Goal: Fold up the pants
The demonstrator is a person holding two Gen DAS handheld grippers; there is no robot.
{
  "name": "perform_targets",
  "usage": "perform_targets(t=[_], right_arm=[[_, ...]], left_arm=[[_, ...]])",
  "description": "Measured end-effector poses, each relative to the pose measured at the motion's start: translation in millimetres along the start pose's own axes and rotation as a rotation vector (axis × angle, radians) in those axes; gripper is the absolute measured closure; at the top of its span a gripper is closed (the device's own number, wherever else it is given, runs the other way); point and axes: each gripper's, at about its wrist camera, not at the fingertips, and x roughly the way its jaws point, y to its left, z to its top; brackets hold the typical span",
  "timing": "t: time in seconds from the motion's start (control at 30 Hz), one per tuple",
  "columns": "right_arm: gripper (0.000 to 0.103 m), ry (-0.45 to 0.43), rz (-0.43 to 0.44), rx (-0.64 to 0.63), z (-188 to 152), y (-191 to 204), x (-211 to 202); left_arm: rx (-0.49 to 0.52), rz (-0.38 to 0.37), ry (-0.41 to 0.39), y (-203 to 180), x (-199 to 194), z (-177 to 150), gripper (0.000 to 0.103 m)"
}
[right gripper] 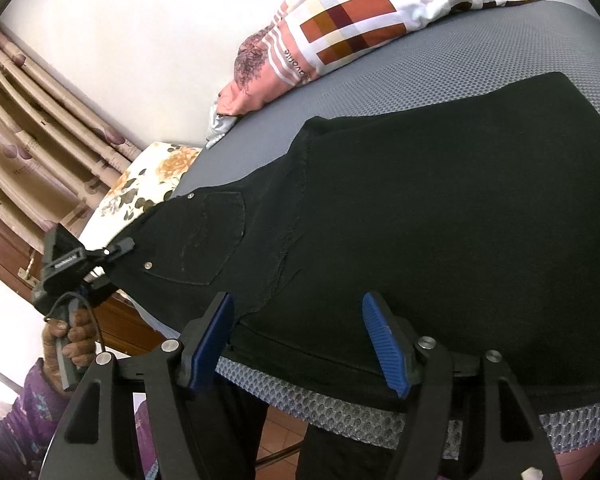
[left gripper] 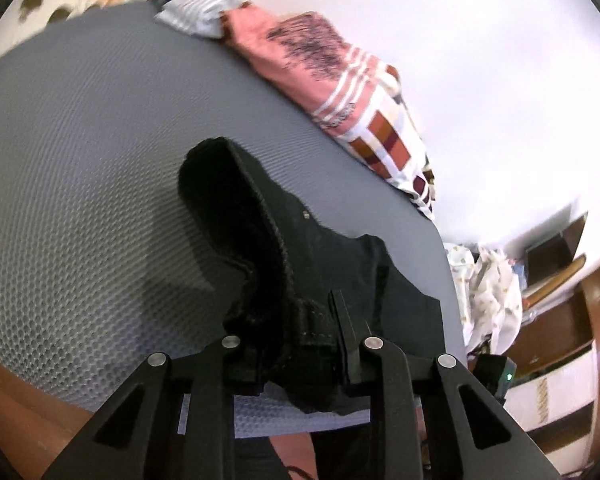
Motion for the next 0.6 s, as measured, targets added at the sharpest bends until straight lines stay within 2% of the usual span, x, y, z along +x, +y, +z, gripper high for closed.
perform_targets(t=[0.17,0.33,0.5,0.6], right_arm=[[0.039,0.001,0.025,0.031,3,-5,-1],[0.037,-0.033,0.094,0.175,19,-33,-23],[0.034,-0.134,0.196,0.37,34,-84,-70],[0.032,-0.18,0.241,0.459,34,-112,-95]], left_arm=[[0.081,-0.017,-0.02,-46,-3,1,0.078],[0.198,-0.09,-0.012,-115,4,-3,0.078],[0.314,-0.194,0.059,-189,40,-16,0.078],[0.373,-0.249,0.134,-233,83,-33,0.078]])
